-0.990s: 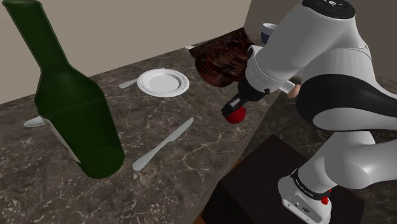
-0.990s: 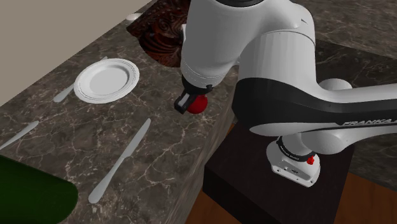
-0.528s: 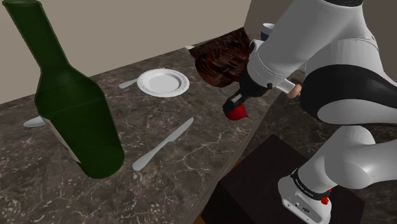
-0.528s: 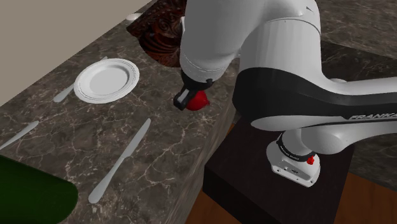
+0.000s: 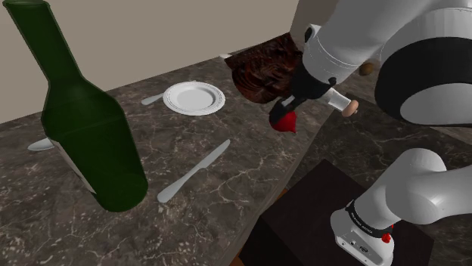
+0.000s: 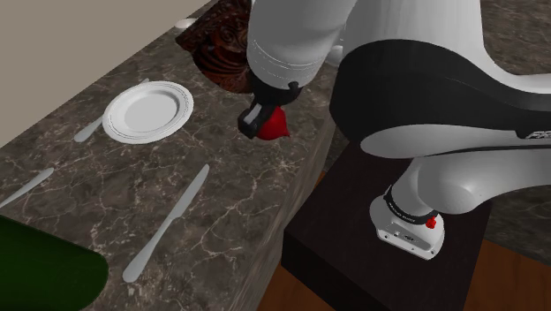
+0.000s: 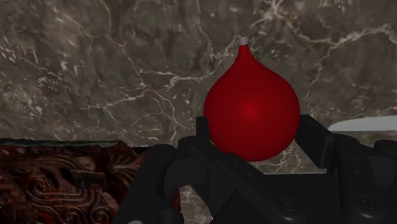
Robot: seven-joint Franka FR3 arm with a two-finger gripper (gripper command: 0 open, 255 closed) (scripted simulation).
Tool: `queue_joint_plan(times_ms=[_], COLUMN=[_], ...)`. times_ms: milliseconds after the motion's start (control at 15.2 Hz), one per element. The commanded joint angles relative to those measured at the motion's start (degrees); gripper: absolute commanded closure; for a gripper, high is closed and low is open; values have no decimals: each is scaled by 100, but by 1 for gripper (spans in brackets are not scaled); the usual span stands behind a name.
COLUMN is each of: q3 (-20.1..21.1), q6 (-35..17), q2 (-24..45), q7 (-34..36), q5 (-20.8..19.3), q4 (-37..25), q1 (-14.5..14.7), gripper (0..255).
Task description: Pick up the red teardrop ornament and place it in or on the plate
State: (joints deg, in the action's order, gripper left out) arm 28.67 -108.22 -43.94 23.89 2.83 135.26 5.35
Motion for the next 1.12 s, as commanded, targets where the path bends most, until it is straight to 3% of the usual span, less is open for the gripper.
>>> queue_joint_plan(times_ms=[0,264,726,1056], q3=[-23,-73,418,879], q6=[144,410,-50,-99], q2=[35,89,1706,2985], q7=[-22,-70,174,526], q5=[-24,-65,-567,-1216], q4=[-180,-505,-1629,-2672], q1=[-25,-64,-724,-1124], gripper=[255,255,255,255])
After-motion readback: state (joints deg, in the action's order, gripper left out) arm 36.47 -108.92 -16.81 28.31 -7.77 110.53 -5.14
